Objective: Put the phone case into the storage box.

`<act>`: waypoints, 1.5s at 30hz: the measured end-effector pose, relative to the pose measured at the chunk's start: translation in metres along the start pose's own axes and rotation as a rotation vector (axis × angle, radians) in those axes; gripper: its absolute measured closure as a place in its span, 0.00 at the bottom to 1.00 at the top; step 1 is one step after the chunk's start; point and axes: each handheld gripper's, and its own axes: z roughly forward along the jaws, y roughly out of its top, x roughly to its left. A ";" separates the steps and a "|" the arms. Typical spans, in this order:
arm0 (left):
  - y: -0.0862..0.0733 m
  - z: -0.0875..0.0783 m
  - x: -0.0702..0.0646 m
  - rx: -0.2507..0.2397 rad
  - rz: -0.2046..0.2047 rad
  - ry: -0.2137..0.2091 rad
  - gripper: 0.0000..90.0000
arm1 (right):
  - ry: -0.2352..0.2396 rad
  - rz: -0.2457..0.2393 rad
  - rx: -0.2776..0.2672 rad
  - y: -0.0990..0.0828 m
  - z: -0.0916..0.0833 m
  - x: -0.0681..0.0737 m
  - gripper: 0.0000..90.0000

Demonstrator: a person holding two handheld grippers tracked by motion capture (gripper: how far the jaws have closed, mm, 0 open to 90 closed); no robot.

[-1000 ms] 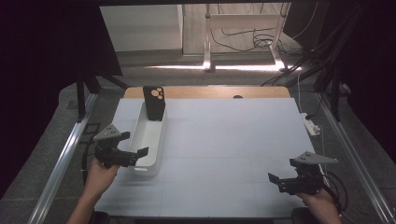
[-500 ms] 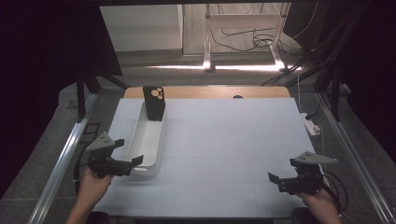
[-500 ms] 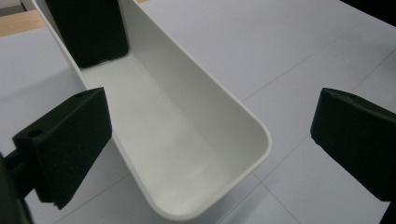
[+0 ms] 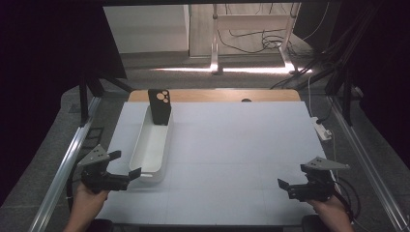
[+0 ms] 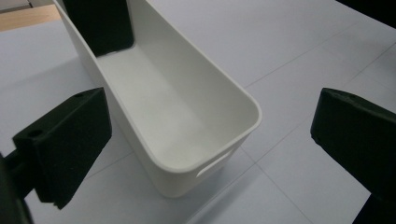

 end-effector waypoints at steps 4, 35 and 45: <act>-0.005 -0.005 0.000 0.001 -0.003 0.010 0.00 | 0.000 -0.001 0.002 0.000 0.000 0.000 0.00; -0.037 -0.007 -0.005 0.090 0.000 0.065 0.00 | 0.002 0.005 0.004 0.000 0.000 0.000 0.00; -0.041 -0.002 -0.005 0.127 0.002 0.093 0.00 | 0.001 0.002 0.009 0.000 0.000 0.000 0.00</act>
